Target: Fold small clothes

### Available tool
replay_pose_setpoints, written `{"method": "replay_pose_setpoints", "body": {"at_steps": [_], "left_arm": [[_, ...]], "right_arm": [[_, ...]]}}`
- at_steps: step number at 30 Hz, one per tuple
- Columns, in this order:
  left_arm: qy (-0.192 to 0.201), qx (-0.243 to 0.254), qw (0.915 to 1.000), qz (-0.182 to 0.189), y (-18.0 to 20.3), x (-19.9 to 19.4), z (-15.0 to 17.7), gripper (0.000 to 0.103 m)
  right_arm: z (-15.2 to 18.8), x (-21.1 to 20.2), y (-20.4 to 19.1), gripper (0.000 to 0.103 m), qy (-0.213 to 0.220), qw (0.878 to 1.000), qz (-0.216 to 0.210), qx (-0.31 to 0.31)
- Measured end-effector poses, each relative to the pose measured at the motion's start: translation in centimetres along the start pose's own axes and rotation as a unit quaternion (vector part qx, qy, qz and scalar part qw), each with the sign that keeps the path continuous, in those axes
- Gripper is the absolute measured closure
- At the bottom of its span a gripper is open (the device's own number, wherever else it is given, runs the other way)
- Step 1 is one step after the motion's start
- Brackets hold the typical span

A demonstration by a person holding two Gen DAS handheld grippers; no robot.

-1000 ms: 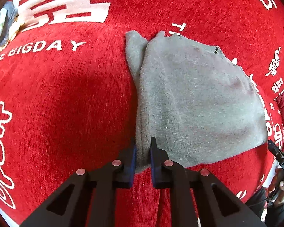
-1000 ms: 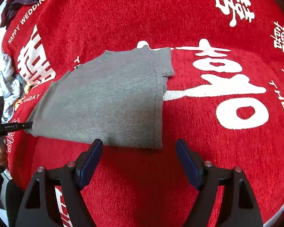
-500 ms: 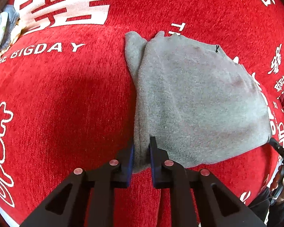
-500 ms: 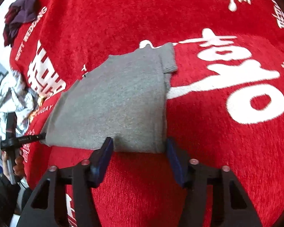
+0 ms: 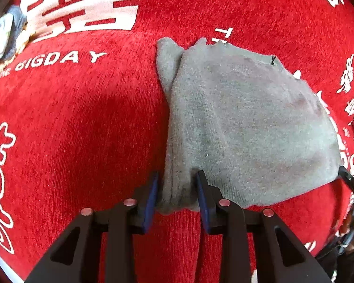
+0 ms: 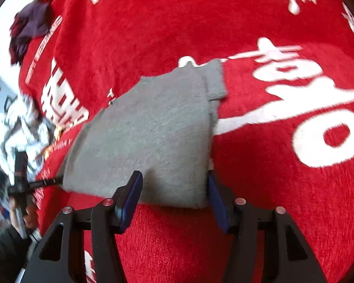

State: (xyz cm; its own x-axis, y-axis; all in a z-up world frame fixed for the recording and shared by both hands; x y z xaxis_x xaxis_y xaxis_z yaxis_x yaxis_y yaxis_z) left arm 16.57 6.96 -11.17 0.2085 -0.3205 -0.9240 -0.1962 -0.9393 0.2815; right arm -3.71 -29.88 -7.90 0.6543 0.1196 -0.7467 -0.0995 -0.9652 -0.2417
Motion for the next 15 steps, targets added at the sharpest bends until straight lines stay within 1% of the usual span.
{"method": "replay_pose_setpoints", "body": {"at_steps": [1,2,3,4,6,7,8,9,10,11,15], "left_arm": [[-0.001,0.006,1.0,-0.001,0.2,0.1,0.0,0.084],[0.0,0.007,1.0,-0.006,0.2,0.2,0.0,0.088],[-0.002,0.005,1.0,-0.007,0.2,0.1,-0.1,0.088],[-0.001,0.0,1.0,-0.006,0.0,-0.1,-0.2,0.09],[0.004,-0.008,0.9999,-0.006,-0.3,-0.9,-0.3,0.09],[0.008,-0.009,0.9999,-0.004,-0.6,-1.3,-0.3,0.09],[0.01,-0.006,0.9999,-0.002,-0.8,-1.4,-0.2,0.09],[0.003,-0.006,1.0,-0.004,-1.0,-1.0,0.0,0.09],[-0.011,-0.009,0.9999,-0.008,-1.3,-0.2,0.1,0.09],[-0.011,-0.013,0.9998,-0.006,-1.5,0.1,0.2,0.09],[-0.009,-0.012,0.9999,-0.008,-1.1,-0.5,0.4,0.09]], "right_arm": [[0.1,0.4,-0.3,0.084,-0.009,1.0,-0.001,-0.004],[0.0,0.4,-0.4,0.085,-0.011,1.0,-0.001,-0.006],[-0.2,0.2,-0.4,0.086,-0.01,1.0,-0.004,-0.004],[-0.5,-0.2,-0.2,0.087,-0.006,1.0,-0.007,0.003],[-1.2,-1.7,0.6,0.088,0.017,0.999,-0.016,0.023],[-1.4,-2.3,1.0,0.09,0.023,0.999,-0.013,0.026],[-1.3,-2.2,1.5,0.09,0.014,1.0,-0.002,0.022],[-1.0,-1.7,1.7,0.09,0.001,1.0,0.003,0.02],[-0.5,-0.7,2.0,0.091,-0.021,1.0,0.013,0.017],[-0.1,-0.1,2.2,0.091,-0.025,0.999,0.016,0.015],[-0.2,-0.2,2.1,0.091,-0.02,0.999,0.023,0.016]]}}
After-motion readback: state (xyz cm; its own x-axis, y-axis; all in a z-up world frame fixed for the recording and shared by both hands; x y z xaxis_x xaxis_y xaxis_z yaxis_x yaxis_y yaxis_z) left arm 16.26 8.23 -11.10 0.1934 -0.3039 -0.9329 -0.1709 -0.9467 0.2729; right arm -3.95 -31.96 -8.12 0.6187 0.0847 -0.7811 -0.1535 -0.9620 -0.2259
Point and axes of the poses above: each gripper's, at about its wrist camera, not at the fingertips, and x roughly the way its jaws point, y to its right, z to its underside, the point moved 5 cm from there along x, roughly the way its jaws point, and after that the axes turned 11 degrees about -x, right-handed, at the moved point
